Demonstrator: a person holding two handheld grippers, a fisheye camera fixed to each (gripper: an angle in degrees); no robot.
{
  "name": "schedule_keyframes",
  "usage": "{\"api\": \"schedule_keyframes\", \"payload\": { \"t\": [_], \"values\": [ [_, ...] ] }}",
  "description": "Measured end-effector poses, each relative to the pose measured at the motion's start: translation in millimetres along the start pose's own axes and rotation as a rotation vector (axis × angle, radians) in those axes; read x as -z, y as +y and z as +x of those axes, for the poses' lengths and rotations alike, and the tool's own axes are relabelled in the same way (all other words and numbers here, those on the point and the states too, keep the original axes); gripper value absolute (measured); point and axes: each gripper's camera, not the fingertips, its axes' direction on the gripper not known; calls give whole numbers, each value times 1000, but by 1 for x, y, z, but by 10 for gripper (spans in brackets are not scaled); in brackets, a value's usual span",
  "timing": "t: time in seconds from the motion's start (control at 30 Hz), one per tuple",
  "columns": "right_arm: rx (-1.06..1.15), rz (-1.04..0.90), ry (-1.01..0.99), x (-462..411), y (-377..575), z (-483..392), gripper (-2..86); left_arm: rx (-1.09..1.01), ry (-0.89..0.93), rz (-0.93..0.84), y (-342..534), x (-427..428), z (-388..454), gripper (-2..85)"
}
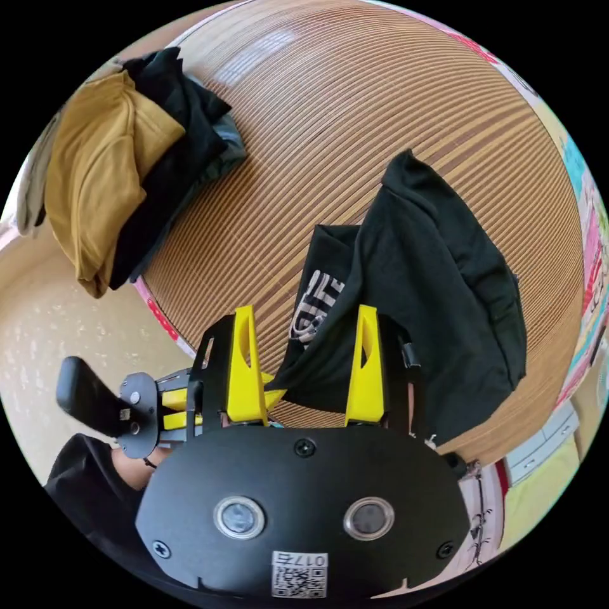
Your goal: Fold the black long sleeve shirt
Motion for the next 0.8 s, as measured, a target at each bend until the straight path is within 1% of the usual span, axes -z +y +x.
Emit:
{"api": "schedule_keyframes", "payload": {
  "t": [0.07, 0.1, 0.13, 0.2, 0.27, 0.3, 0.37, 0.4, 0.47, 0.5, 0.57, 0.63, 0.67, 0.7, 0.77, 0.8],
  "values": [
    [16, -34, 159, -9, -2, -17, 148, -24, -13, -1, -2, 5, 7, 23],
    [18, -42, 185, -11, -1, -19, 131, -35, -25, 1, -4, 8, 12, 22],
    [22, -39, 192, -12, 2, -19, 96, -43, -30, 2, -5, 10, 14, 23],
    [36, -9, 118, -7, 11, -10, 65, -81, -31, 10, -11, 19, 26, 29],
    [18, 170, -92, 18, 43, 22, 48, -120, 4, 28, -16, 29, 37, 38],
    [10, 231, -154, 25, 56, 35, 45, -154, 65, 48, -20, 35, 45, 51],
    [-26, 486, -390, 41, 118, 95, 36, -182, 164, 68, -28, 43, 54, 78],
    [-32, 544, -455, 41, 135, 113, 35, -179, 210, 73, -33, 44, 58, 97],
    [-67, 781, -727, 22, 211, 190, 32, -185, 250, 58, -42, 40, 63, 108],
    [-72, 837, -786, 14, 231, 208, 31, -195, 248, 39, -46, 33, 66, 111],
    [-131, 1038, -972, -35, 306, 277, 32, -190, 247, -1, -52, 17, 68, 115],
    [-168, 1147, -1056, -80, 358, 318, 36, -193, 275, -44, -57, -2, 69, 120],
    [-241, 1185, -1053, -112, 388, 340, 40, -189, 278, -73, -59, -15, 70, 122],
    [-289, 1191, -1037, -127, 401, 348, 43, -187, 267, -101, -62, -30, 70, 125],
    [-501, 1120, -997, -188, 443, 378, 60, -180, 243, -140, -65, -52, 71, 129],
    [-538, 1097, -1004, -202, 451, 385, 66, -169, 227, -158, -67, -65, 71, 134]
  ]
}}
